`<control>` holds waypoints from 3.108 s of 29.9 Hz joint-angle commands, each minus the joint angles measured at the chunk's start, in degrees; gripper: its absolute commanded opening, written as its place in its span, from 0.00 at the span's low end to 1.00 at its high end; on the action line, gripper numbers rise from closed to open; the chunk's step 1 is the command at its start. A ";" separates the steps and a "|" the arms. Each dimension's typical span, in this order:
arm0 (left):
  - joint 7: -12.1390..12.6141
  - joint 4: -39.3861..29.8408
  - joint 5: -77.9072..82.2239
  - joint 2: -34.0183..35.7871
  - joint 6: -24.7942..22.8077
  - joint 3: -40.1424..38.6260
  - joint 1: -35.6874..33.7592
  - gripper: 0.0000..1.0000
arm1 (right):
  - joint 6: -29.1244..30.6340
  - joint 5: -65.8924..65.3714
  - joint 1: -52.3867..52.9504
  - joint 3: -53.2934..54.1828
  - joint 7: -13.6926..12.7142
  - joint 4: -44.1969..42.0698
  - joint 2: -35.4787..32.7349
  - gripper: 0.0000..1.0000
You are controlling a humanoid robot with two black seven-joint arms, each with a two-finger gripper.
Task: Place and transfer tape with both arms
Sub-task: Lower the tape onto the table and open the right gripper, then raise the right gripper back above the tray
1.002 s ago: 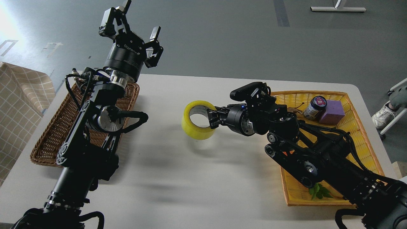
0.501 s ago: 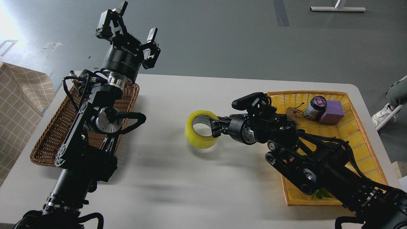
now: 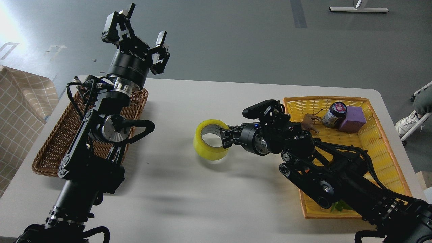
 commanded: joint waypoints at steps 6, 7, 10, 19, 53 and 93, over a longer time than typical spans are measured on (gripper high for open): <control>-0.01 0.00 -0.01 0.00 -0.17 -0.08 0.01 0.98 | 0.00 0.00 -0.15 -0.15 -0.01 -0.71 -0.01 0.14; -0.01 0.00 -0.01 0.00 -0.17 -0.08 0.01 0.98 | 0.00 0.00 -0.15 -0.15 -0.01 -0.80 -0.01 0.14; -0.27 0.00 -0.01 0.00 -0.17 -0.08 0.01 0.98 | 0.00 0.00 -0.06 -0.15 -0.01 -0.98 -0.01 0.19; -0.80 0.00 -0.01 0.35 -0.17 -0.26 0.01 0.98 | 0.00 0.00 -0.24 -0.15 -0.01 -1.94 -0.01 0.37; -3.70 0.09 -0.01 0.70 0.71 -0.88 -0.08 0.98 | -7.17 19.86 -0.94 32.17 0.08 7.19 -0.79 1.00; 1.49 -7.47 1.58 3.87 6.07 8.53 -2.63 0.98 | -9.25 88.26 -8.33 50.13 -3.51 20.20 -3.62 1.00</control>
